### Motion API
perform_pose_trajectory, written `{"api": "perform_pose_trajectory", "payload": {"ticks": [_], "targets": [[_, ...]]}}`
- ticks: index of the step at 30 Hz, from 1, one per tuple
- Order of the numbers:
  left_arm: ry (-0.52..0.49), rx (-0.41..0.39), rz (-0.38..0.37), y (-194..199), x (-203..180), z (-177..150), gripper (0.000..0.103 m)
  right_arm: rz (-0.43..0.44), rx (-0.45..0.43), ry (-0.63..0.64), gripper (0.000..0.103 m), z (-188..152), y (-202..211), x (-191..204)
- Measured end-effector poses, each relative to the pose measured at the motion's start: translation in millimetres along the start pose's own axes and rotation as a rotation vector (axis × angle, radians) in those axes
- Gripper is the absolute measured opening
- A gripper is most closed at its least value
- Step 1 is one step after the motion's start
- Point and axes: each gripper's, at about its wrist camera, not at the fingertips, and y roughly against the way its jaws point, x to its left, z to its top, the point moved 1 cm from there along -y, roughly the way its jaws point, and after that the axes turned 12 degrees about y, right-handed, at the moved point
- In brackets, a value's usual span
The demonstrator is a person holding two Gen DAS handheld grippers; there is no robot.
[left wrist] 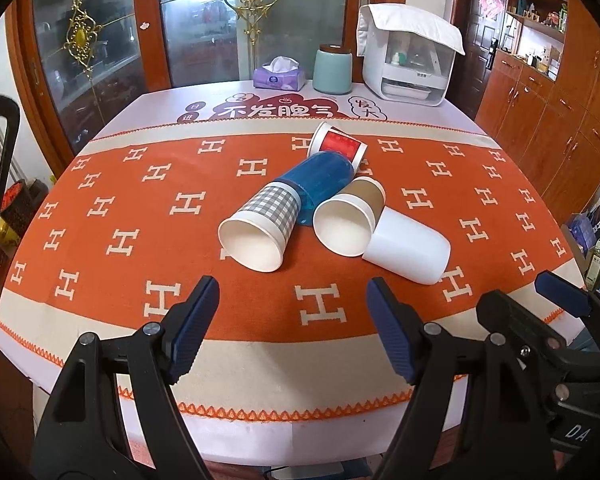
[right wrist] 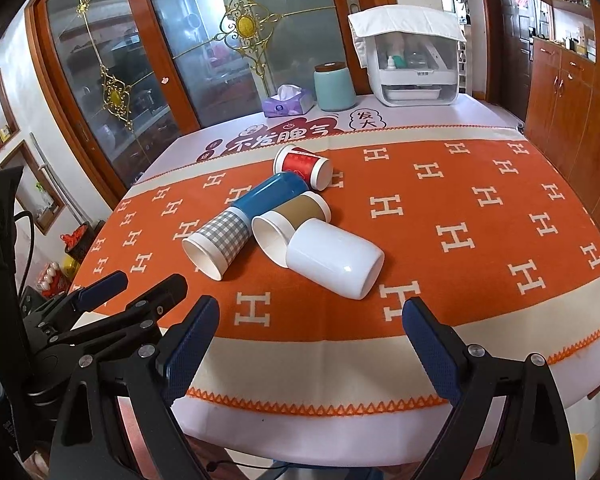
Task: Flip cup upside down
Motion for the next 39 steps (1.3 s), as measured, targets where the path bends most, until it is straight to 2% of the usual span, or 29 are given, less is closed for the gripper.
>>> {"api": "perform_pose_trajectory", "payload": {"ticks": [27,39], "targets": [[-0.012,0.009,0.004,-2.4,-0.5,-3.9,0.074,-0.001,0.005,-0.003,0.094,-2.5,-4.1,-2.0],[-0.06,0.016,0.015,-1.9,-12.1,-3.7,0.074,0.0,0.005,-0.017,0.094,-6.3,-6.6,-8.4]]}}
